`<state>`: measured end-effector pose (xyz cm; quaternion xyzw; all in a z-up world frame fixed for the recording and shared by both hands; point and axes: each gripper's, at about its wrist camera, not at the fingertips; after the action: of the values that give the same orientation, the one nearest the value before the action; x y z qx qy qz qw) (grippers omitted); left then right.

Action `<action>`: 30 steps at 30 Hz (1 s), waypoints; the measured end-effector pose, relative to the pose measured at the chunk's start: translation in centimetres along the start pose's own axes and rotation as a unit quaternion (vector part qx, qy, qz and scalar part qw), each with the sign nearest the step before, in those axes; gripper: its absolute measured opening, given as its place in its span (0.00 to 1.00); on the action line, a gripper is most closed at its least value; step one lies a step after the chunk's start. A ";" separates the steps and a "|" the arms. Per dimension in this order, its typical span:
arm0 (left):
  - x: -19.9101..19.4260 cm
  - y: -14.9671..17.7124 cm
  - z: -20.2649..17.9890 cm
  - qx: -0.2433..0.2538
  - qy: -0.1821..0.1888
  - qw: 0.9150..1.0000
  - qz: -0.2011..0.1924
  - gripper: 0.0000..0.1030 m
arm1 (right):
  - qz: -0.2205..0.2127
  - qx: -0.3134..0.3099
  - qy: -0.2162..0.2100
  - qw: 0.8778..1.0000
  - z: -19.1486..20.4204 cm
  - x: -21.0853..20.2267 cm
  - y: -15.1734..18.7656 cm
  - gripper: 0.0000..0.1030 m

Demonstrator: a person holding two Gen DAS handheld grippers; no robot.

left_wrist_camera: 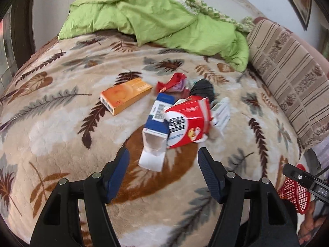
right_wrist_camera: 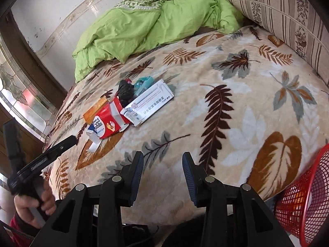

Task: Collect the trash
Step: 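Grasp the blue-and-white medicine box with the left tool, then grasp the white medicine box with blue print with the right tool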

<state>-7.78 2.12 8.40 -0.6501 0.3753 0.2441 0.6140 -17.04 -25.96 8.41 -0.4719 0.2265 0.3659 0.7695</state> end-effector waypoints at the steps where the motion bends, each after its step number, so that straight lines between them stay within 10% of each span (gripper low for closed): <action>1: 0.7 0.0 0.1 0.003 -0.006 1.000 0.002 0.66 | 0.003 0.000 0.001 1.000 0.0 0.1 0.1 0.40; 12: 6.9 -2.2 -0.3 0.001 -0.032 0.999 0.009 0.61 | 0.010 -0.011 0.006 1.000 0.4 -0.1 0.6 0.40; 16: 8.2 -2.5 -0.3 -0.007 -0.031 0.999 0.014 0.35 | 0.017 -0.014 0.004 1.000 0.7 0.4 0.8 0.40; 30: 4.1 0.8 2.5 -0.031 -0.056 0.998 0.014 0.32 | 0.048 0.013 -0.023 0.999 1.5 4.7 -3.2 0.49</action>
<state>-5.54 3.79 4.40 -0.6485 0.3417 0.3008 0.6101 -11.62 -23.94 7.61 -0.4424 0.2358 0.4098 0.7621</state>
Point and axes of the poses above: each gripper's, at about its wrist camera, not at the fingertips, and x roughly the way its jaws point, z to its left, y to its underside, and after that the axes turned 7 degrees about -y, right-handed
